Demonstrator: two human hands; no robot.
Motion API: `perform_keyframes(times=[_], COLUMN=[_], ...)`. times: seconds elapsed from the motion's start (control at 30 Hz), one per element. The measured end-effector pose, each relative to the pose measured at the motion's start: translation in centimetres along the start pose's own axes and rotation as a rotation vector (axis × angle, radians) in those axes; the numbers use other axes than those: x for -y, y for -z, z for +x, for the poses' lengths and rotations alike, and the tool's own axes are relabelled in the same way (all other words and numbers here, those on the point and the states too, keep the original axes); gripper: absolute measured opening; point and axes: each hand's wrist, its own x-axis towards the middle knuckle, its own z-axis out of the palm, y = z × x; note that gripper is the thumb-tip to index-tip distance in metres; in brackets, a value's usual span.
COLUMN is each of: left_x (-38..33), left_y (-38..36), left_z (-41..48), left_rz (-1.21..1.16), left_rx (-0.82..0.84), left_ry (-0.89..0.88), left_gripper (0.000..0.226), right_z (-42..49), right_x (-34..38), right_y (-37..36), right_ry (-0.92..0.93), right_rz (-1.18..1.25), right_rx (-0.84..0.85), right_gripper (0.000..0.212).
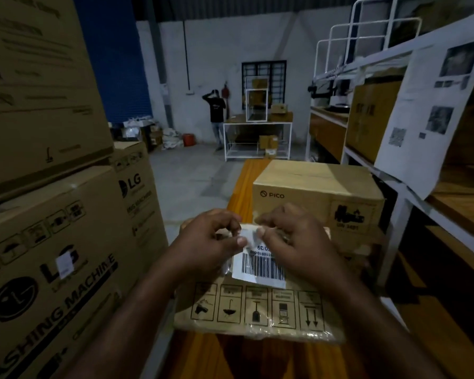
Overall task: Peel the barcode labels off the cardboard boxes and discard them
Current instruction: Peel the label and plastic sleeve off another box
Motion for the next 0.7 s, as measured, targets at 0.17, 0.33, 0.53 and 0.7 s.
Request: perform_keyframes(times=[0.17, 0.33, 0.53, 0.7], left_x=[-0.1, -0.1, -0.1, -0.2], left_y=[0.0, 0.0, 0.3, 0.4], left_z=[0.4, 0.7, 0.7, 0.8], left_rz=[-0.056, -0.113, -0.15, -0.147], left_rx=[-0.022, -0.022, 0.013, 0.053], left_ry=[0.004, 0.013, 0.015, -0.01], left_gripper=[0.024, 0.026, 0.027, 0.029], right_z=[-0.1, 0.9, 1.8, 1.5], right_x=[-1.4, -2.4, -2.9, -3.0], right_y=[0.1, 2.2, 3.4, 3.0], right_ry=[-0.123, -0.137, -0.145, -0.134], right_rz=[0.208, 0.151, 0.159, 0.157], right_rx=[-0.036, 0.207, 0.328, 0.25], right_gripper=[0.03, 0.029, 0.014, 0.021])
